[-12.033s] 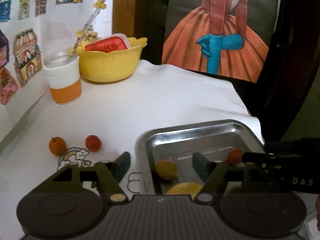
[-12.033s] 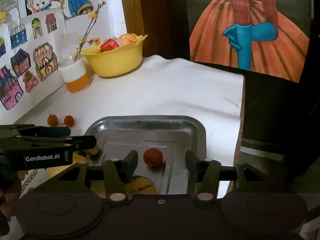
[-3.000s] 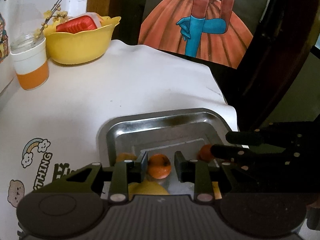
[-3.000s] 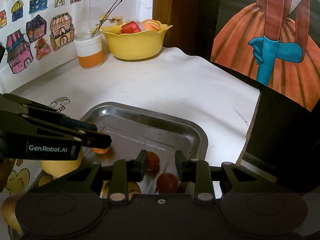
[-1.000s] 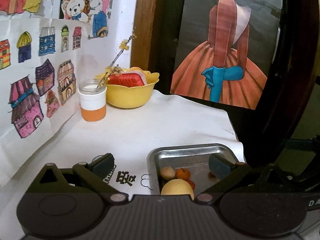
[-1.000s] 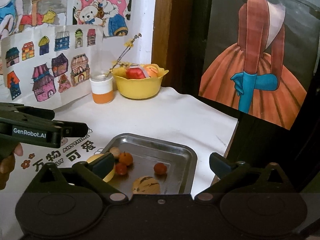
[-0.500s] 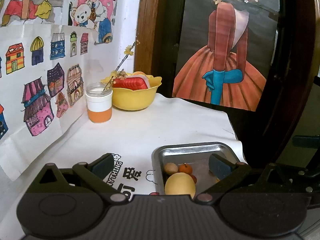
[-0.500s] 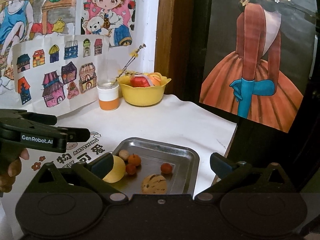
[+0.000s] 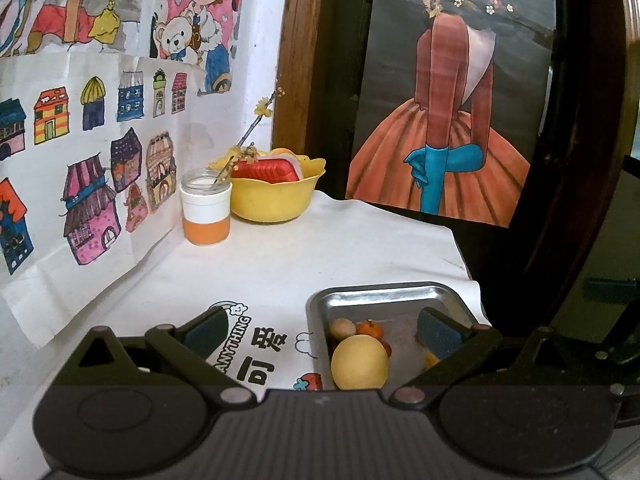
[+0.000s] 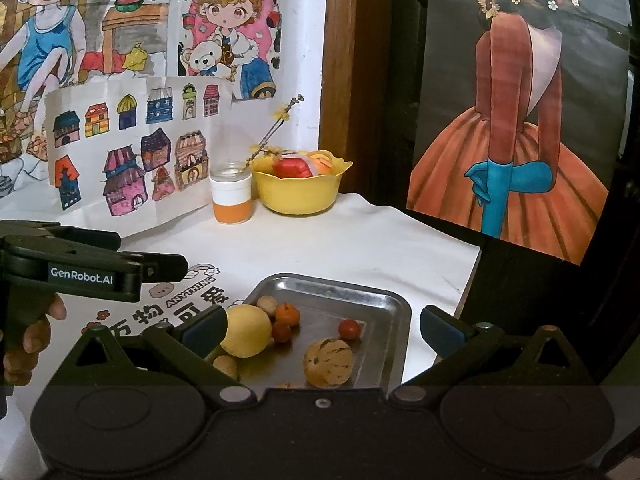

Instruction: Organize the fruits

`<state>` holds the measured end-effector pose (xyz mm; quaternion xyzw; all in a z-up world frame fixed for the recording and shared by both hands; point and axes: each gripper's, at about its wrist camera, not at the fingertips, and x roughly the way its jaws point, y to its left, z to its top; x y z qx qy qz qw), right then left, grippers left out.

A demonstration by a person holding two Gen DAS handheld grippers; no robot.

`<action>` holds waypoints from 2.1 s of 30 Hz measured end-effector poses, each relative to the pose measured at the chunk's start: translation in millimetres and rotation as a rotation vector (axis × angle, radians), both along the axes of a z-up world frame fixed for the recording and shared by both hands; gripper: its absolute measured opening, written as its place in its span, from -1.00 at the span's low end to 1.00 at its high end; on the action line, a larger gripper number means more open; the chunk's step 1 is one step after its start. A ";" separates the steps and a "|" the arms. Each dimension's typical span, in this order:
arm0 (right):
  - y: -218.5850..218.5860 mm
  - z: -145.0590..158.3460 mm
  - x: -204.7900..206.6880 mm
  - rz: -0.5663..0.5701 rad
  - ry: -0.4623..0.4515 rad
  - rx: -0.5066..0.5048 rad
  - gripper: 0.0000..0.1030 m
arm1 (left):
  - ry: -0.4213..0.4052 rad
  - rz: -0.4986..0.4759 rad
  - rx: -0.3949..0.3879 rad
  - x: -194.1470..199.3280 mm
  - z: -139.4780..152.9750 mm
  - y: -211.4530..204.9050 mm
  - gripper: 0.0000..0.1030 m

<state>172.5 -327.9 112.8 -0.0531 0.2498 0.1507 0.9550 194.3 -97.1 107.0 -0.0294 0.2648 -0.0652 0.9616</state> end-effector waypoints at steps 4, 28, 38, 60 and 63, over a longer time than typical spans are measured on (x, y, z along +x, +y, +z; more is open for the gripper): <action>1.4 -1.2 -4.1 0.003 -0.006 -0.004 0.99 | -0.010 0.009 0.010 -3.6 -0.7 2.0 0.99; 25.0 -9.5 -48.2 -0.038 -0.108 -0.018 0.99 | -0.084 0.081 -0.001 -45.0 -14.4 23.7 0.99; 37.1 -16.6 -66.8 -0.058 -0.149 -0.010 0.99 | -0.128 0.098 -0.011 -60.2 -22.2 28.9 0.99; 46.7 -29.1 -96.9 -0.099 -0.185 0.024 0.99 | -0.124 0.138 -0.034 -85.4 -40.7 48.0 0.99; 48.4 -30.2 -101.4 -0.099 -0.185 0.031 0.99 | -0.120 0.143 -0.038 -89.3 -42.7 49.5 0.99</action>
